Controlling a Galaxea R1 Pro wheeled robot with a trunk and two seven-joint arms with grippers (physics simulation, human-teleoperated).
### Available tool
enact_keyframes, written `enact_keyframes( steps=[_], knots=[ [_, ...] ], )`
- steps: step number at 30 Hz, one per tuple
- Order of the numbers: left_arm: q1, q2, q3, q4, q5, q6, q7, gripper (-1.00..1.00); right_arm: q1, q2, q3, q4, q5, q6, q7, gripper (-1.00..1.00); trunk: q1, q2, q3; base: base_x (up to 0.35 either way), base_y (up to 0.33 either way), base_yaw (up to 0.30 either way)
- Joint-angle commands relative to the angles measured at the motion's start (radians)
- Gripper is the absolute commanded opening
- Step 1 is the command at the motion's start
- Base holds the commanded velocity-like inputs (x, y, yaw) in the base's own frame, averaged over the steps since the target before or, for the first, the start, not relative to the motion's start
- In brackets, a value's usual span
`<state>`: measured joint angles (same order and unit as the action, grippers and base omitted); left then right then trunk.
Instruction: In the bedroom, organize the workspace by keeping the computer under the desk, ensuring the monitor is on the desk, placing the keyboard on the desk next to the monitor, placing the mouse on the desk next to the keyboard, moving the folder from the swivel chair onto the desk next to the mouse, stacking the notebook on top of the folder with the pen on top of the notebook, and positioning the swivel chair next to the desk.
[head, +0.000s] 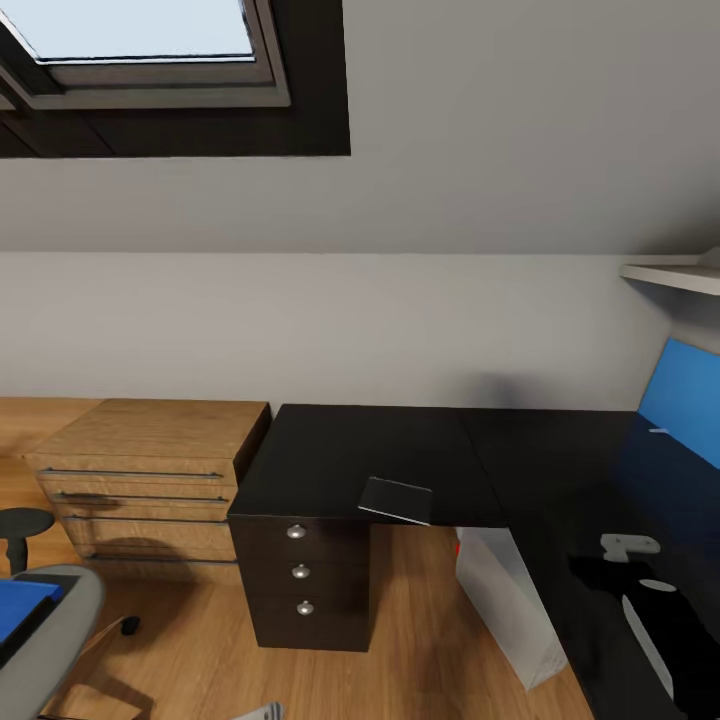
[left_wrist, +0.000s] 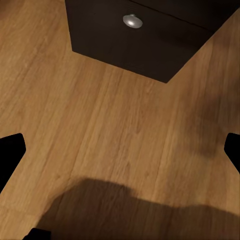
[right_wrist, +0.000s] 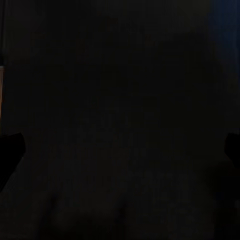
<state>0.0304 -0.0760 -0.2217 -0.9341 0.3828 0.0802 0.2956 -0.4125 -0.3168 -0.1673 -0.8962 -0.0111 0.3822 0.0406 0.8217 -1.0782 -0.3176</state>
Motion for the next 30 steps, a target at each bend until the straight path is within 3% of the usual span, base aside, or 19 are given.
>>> enact_keyframes(
  steps=[1,3,8,13,14,17,18,25,28,30],
  knots=[
    [0.000,0.001,-0.002,-0.003,0.007,0.004,0.007,1.00,0.000,0.003,-0.002,-0.002,-0.001,0.006,0.004,1.00,0.000,-0.001,-0.001,0.000,0.000,0.000],
    [0.000,0.000,-0.002,-0.002,0.007,0.004,0.007,1.00,0.000,0.009,-0.001,-0.006,-0.002,0.006,0.005,1.00,0.000,-0.001,-0.001,0.000,0.000,0.000],
    [0.000,-0.001,-0.004,0.020,0.006,0.004,0.007,1.00,0.001,0.057,0.001,-0.020,0.002,0.006,-0.015,1.00,0.000,-0.001,-0.001,0.000,0.000,0.000],
    [0.000,-0.001,-0.004,0.024,0.005,0.004,0.007,1.00,0.001,0.069,0.006,-0.018,0.004,0.004,-0.087,1.00,0.000,-0.001,-0.001,0.000,0.000,0.000],
    [0.000,-0.001,-0.004,0.026,0.005,0.004,0.007,1.00,0.003,0.155,0.006,-0.008,0.082,-0.086,-0.194,1.00,0.000,-0.001,-0.001,0.000,0.000,0.217],
    [0.000,-0.001,-0.004,0.026,0.005,0.004,0.007,1.00,0.004,0.190,0.006,0.004,0.142,-0.130,-0.243,1.00,0.000,-0.001,-0.001,0.000,0.000,0.240],
    [0.000,-0.001,-0.004,0.026,0.005,0.004,0.007,1.00,0.004,0.219,0.007,0.040,0.204,-0.179,-0.283,1.00,0.000,-0.001,-0.001,-0.028,0.077,0.266],
    [0.000,-0.002,-0.005,0.027,0.005,0.004,0.006,1.00,0.004,0.274,0.011,0.169,0.356,-0.340,-0.359,1.00,0.000,-0.001,-0.002,-0.093,0.169,0.272],
    [0.000,-0.002,-0.006,0.041,0.005,0.005,0.003,1.00,0.004,0.297,0.027,0.255,0.413,-0.422,-0.377,1.00,0.000,-0.001,-0.003,-0.183,0.250,0.276],
    [0.000,-0.003,-0.007,0.052,0.004,0.005,0.001,1.00,0.004,0.317,0.058,0.349,0.461,-0.509,-0.385,1.00,0.000,-0.001,-0.004,-0.197,0.262,0.276]
  ],
)
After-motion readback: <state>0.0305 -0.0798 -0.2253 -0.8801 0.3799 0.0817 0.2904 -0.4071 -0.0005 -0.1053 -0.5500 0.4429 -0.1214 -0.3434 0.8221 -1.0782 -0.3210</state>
